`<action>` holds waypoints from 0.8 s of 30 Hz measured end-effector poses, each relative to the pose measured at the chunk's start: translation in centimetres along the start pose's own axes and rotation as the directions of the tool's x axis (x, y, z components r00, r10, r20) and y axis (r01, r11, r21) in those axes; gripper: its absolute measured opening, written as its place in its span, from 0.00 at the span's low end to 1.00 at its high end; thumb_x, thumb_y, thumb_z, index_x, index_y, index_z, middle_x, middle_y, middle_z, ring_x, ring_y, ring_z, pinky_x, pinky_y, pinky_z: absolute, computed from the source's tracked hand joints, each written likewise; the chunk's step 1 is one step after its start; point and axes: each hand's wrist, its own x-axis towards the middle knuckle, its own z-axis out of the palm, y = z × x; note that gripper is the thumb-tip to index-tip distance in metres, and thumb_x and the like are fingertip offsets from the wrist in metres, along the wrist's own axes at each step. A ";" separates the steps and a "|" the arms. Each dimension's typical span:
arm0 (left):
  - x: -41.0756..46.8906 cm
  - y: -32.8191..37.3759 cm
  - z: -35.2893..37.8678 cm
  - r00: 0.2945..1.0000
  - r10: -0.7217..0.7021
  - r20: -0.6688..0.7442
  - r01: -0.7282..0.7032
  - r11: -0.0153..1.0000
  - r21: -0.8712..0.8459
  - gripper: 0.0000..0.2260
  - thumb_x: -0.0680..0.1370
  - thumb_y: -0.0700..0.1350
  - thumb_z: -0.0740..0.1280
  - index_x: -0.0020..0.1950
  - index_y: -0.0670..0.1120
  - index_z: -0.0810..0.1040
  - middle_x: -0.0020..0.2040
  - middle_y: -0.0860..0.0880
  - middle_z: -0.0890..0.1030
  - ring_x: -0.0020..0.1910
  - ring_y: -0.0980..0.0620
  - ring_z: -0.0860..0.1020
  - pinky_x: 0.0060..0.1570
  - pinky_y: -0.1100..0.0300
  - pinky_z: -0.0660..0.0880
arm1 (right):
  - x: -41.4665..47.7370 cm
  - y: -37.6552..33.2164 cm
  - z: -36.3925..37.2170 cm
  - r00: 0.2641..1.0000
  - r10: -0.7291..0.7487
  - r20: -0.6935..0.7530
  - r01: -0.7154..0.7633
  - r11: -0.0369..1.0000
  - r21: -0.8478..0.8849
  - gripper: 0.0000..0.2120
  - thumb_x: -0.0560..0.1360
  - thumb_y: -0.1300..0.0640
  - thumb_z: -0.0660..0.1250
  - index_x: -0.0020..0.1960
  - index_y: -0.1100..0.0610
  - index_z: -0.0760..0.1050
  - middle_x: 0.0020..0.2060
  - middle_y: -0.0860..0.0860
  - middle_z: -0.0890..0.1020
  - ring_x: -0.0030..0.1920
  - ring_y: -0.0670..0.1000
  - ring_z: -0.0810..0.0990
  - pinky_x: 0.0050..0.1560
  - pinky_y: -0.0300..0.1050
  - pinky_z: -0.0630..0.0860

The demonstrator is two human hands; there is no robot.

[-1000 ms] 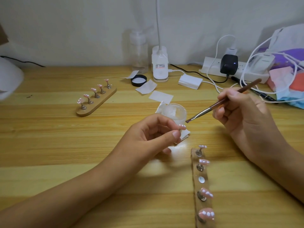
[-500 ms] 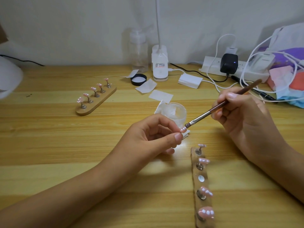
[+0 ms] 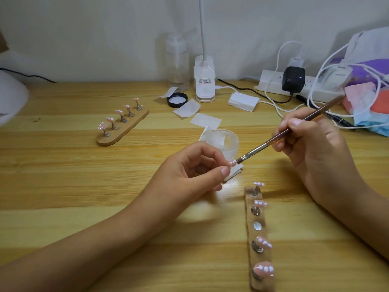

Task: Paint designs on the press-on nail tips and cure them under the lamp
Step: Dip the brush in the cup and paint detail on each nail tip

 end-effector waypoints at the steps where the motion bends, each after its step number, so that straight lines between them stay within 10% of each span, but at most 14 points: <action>1: 0.0 0.0 0.0 1.000 0.002 0.001 -0.002 1.000 0.005 0.04 0.71 0.40 0.71 0.40 0.50 0.81 0.37 0.52 0.81 0.35 0.58 0.78 0.38 0.69 0.75 | 0.1 0.0 0.0 1.000 0.007 -0.014 -0.007 1.000 0.029 0.12 0.75 0.60 0.60 0.38 0.51 0.78 0.34 0.47 0.78 0.34 0.46 0.77 0.38 0.37 0.75; 24: -0.1 0.2 0.0 0.999 -0.042 0.018 0.043 0.998 -0.052 0.04 0.71 0.41 0.74 0.41 0.48 0.81 0.37 0.49 0.82 0.35 0.54 0.79 0.39 0.67 0.75 | -0.1 -0.1 0.0 1.000 0.006 -0.027 -0.006 1.000 0.030 0.07 0.75 0.60 0.59 0.42 0.55 0.75 0.34 0.48 0.79 0.35 0.47 0.78 0.39 0.37 0.76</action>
